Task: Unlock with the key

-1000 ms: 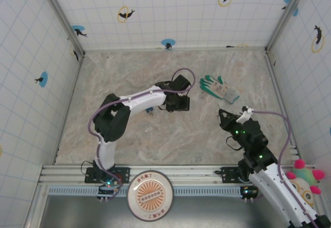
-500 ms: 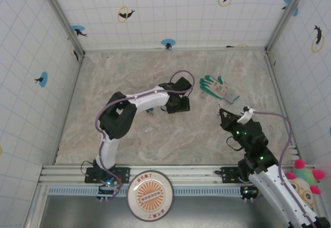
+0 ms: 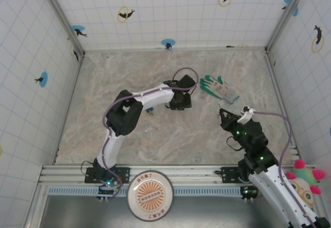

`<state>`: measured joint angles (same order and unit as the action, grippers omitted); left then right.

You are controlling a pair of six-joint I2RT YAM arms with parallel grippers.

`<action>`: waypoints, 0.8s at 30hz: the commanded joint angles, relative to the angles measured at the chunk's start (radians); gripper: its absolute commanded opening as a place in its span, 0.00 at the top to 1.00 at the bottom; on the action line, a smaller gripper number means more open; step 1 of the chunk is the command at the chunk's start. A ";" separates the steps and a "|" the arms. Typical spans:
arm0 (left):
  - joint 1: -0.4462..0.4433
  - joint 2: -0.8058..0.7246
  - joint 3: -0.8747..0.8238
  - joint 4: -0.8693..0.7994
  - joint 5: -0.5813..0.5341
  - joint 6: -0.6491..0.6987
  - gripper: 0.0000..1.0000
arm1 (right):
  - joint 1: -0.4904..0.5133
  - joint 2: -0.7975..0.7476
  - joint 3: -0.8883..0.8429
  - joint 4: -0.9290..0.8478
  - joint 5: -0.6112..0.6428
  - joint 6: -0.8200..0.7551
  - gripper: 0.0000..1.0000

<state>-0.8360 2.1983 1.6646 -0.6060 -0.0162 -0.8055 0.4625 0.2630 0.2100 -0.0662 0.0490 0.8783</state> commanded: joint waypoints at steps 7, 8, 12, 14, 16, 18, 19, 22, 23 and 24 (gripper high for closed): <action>-0.009 0.071 0.080 -0.153 -0.108 0.115 0.48 | -0.005 0.017 -0.015 0.007 0.012 0.004 1.00; -0.013 0.076 0.091 -0.169 -0.123 0.127 0.48 | -0.005 0.023 -0.016 0.011 0.011 0.005 1.00; -0.047 0.088 0.129 -0.231 -0.220 0.168 0.48 | -0.007 0.043 -0.017 0.032 0.008 0.009 1.00; -0.048 0.091 0.126 -0.235 -0.210 0.168 0.48 | -0.007 0.049 -0.017 0.039 0.006 0.011 1.00; -0.048 0.094 0.121 -0.235 -0.197 0.169 0.48 | -0.006 0.054 -0.017 0.042 0.008 0.011 1.00; -0.048 0.096 0.115 -0.223 -0.170 0.167 0.48 | -0.007 0.056 -0.017 0.041 0.008 0.010 1.00; -0.048 0.095 0.113 -0.218 -0.153 0.164 0.49 | -0.007 0.055 -0.017 0.040 0.010 0.010 1.00; -0.048 0.093 0.101 -0.204 -0.115 0.155 0.56 | -0.007 0.052 -0.018 0.034 0.011 0.010 1.00; -0.048 0.089 0.095 -0.199 -0.107 0.153 0.56 | -0.006 0.050 -0.018 0.033 0.013 0.012 1.00; -0.049 0.085 0.087 -0.191 -0.096 0.152 0.59 | -0.007 0.048 -0.019 0.033 0.015 0.013 1.00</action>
<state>-0.8845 2.2650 1.7718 -0.7692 -0.1570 -0.6548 0.4625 0.3168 0.2100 -0.0662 0.0494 0.8825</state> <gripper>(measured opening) 0.426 0.073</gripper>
